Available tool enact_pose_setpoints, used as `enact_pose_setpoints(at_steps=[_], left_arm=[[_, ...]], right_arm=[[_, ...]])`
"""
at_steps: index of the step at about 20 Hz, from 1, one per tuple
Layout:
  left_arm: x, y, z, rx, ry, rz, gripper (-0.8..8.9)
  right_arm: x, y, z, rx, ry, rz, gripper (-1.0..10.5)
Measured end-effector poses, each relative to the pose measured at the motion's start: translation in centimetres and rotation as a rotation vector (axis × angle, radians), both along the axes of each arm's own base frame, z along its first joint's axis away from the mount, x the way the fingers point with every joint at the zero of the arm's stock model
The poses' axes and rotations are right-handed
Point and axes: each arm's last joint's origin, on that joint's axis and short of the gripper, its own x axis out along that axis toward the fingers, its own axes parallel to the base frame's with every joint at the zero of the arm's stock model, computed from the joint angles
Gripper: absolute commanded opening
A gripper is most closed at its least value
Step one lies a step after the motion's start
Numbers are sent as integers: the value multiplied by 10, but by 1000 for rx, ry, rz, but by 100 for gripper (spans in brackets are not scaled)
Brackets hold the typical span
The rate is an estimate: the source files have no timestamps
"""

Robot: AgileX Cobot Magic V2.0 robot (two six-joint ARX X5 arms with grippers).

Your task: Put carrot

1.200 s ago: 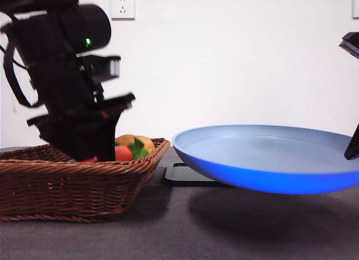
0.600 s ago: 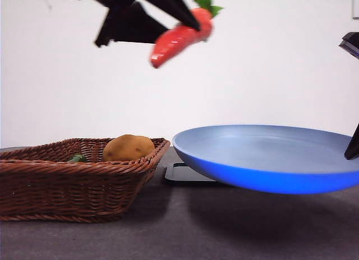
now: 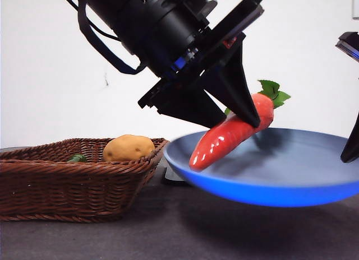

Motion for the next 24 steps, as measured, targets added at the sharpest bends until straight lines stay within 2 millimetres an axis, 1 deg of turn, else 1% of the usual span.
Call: enact_pose_setpoints(at_steps=[2,7,9,11,13,14,17,19,22,24], left_arm=[[0,0,0,0,1,-1,225],[-1,0,1,-9,12,-4,236],[-4,4,12,-39,9,-10,236],[-11,13,34,-93,-34,-11,236],[-20,25,57,-137,-69,-11,236],[-25,31,65,-150,-80,-10,236],[-40,51,91,-200,-121,-9,236],[-50,64,107,-242,-154,-8,236],[-62,80,123,-284,-187,-9,236],[-66,84,127,-296,-197,-9,236]], right_arm=[[-1,3,0,3,0,20,3],[-1,4,0,12,11,12,3],[-1,4,0,4,36,2,3],[5,4,2,-18,67,-11,3],[19,4,10,-23,66,-25,3],[28,3,15,-24,60,-32,3],[62,0,25,-78,36,-61,3],[87,-3,27,-110,37,-76,3],[131,-5,27,-121,37,-86,3],[158,-5,22,-122,30,-92,3]])
